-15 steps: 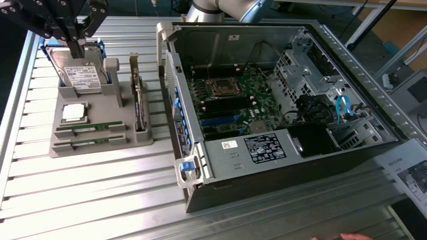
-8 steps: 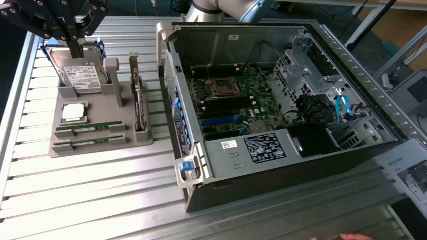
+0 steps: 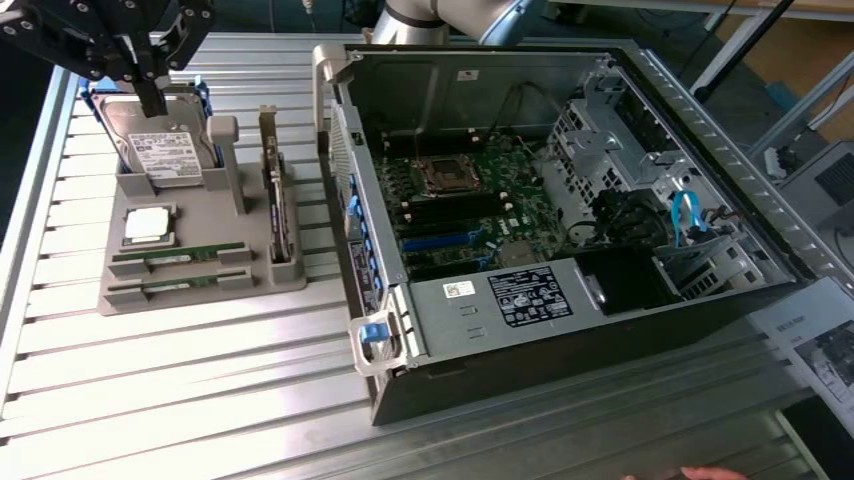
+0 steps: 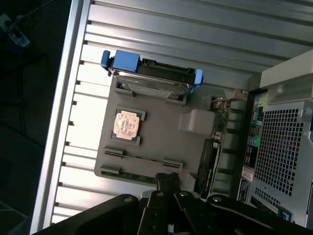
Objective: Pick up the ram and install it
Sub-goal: 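Pick up the ram and move it above insertion slot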
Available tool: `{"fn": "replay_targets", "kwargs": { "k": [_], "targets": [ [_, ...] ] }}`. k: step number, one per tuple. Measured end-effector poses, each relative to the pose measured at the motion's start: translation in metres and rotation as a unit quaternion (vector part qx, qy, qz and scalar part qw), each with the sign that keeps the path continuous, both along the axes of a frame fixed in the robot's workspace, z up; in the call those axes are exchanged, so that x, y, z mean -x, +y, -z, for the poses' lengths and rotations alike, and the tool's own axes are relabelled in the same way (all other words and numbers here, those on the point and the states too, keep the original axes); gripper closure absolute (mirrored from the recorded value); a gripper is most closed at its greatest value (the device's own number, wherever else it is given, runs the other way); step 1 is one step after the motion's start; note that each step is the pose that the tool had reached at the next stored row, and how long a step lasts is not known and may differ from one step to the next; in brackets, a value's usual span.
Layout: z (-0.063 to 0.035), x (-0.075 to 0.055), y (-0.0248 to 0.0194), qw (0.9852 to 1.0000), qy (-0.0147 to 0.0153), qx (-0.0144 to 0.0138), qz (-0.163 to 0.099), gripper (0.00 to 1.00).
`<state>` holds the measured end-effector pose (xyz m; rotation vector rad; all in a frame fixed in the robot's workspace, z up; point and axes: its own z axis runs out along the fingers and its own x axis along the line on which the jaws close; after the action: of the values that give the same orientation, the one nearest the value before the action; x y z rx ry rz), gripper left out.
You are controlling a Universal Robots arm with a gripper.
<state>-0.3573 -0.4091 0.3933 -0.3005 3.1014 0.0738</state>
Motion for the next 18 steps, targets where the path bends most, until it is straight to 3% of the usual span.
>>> {"fn": "replay_targets", "kwargs": {
  "k": [9, 18],
  "targets": [
    [0.0000, 0.0000, 0.0000, 0.9989, 0.0000, 0.0000, -0.046, 0.90],
    [0.0000, 0.0000, 0.0000, 0.9956, 0.0000, 0.0000, -0.093, 0.90]
  ]
}}
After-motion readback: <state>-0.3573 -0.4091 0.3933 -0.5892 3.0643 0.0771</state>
